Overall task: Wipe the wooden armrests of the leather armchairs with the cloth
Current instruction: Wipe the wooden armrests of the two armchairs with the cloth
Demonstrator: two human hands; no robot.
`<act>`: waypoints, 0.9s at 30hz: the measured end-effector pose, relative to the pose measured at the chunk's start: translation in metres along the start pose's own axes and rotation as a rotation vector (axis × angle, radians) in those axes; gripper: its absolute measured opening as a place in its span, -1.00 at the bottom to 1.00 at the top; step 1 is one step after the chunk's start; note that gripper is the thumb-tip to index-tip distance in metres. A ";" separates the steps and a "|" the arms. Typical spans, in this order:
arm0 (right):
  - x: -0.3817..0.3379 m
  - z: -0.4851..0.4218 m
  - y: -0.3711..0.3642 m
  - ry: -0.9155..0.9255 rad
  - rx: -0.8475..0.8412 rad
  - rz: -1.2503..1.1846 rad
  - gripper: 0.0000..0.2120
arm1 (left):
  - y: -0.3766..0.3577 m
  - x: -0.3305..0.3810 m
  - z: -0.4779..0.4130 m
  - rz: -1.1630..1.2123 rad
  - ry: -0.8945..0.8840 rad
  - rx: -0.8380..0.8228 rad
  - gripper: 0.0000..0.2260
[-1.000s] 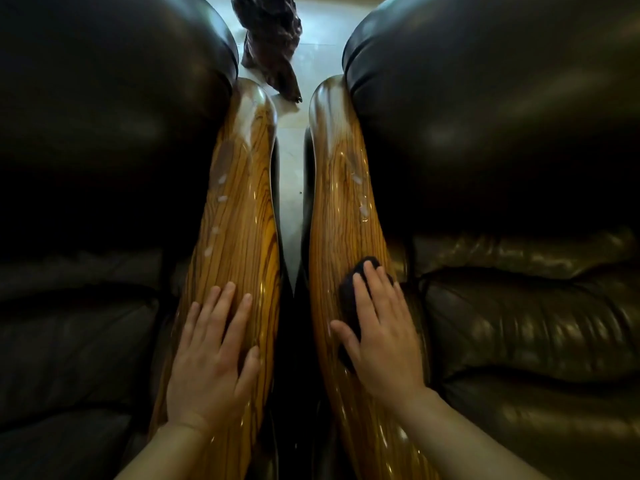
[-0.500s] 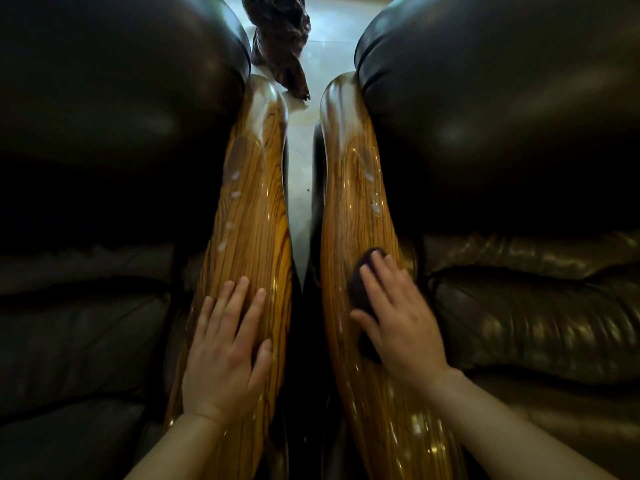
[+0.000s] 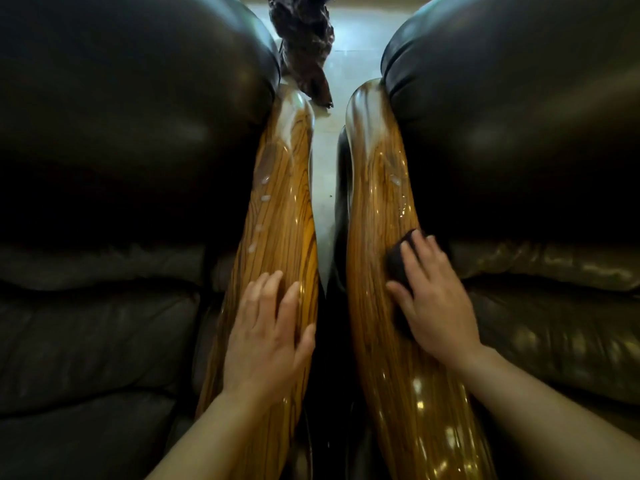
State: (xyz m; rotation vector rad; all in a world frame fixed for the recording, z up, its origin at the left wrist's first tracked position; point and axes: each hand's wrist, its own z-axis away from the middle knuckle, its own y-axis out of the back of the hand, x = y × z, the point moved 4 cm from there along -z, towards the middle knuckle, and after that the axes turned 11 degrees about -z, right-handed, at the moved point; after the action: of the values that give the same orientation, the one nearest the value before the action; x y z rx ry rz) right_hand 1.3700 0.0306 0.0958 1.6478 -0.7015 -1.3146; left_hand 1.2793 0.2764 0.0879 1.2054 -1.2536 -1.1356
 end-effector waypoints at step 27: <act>-0.014 0.009 -0.016 0.214 -0.066 0.071 -0.41 | 0.001 0.004 -0.026 0.107 -0.009 0.028 -0.42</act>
State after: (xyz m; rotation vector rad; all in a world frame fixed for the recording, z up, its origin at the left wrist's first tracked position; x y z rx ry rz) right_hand 1.3561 0.0473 0.0879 1.6650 -0.5764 -1.0812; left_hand 1.3055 0.2726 0.0906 1.1416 -1.3290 -1.0493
